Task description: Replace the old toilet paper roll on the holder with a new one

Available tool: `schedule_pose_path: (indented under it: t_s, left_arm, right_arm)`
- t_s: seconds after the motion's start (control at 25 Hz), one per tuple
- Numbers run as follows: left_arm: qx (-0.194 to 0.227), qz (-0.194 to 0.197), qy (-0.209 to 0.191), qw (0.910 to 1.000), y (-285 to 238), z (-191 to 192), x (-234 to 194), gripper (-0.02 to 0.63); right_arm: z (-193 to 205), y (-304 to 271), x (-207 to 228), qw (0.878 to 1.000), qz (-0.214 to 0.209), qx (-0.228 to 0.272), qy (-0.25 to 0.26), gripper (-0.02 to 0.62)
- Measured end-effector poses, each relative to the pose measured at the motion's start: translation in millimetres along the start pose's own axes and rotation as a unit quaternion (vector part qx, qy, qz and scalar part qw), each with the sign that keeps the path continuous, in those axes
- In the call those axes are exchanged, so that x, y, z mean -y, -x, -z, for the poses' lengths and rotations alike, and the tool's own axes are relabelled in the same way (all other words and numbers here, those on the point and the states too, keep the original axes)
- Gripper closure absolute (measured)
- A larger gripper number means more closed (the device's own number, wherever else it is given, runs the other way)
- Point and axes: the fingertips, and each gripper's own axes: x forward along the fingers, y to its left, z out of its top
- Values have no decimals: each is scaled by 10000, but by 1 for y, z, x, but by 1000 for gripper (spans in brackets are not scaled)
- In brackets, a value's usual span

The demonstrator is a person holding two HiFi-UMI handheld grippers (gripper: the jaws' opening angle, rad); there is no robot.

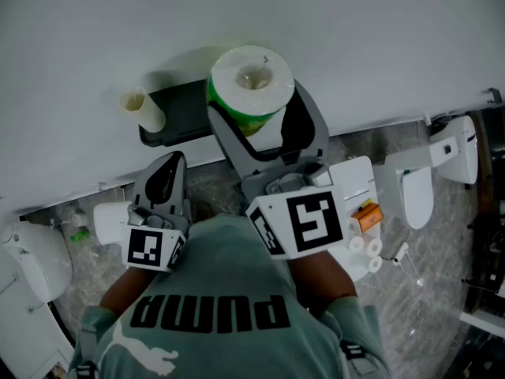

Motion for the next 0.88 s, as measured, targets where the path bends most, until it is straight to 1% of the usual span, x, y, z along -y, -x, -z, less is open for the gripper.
schedule_pose_path:
  t_s: [0.16,0.32,0.52,0.64,0.88]
  left_arm:
    - [-1,208,-15,9998,-7,2,13,603]
    - [-38,337,-111,9994,-11,5,24,603]
    - [-132,372,-142,9991,-14,12,29,603]
    - [-226,370,-176,9989,-14,17,31,603]
    - [-313,332,-272,9986,-15,24,31,603]
  right_arm:
    - [3,15,16,9996,249,14,-146,184]
    - [5,31,35,9976,515,52,-453,184]
    - [22,43,54,9930,738,-1,-920,184]
    - [31,48,61,9904,831,3,-1109,184]
    - [53,49,72,9835,896,-23,-1571,184]
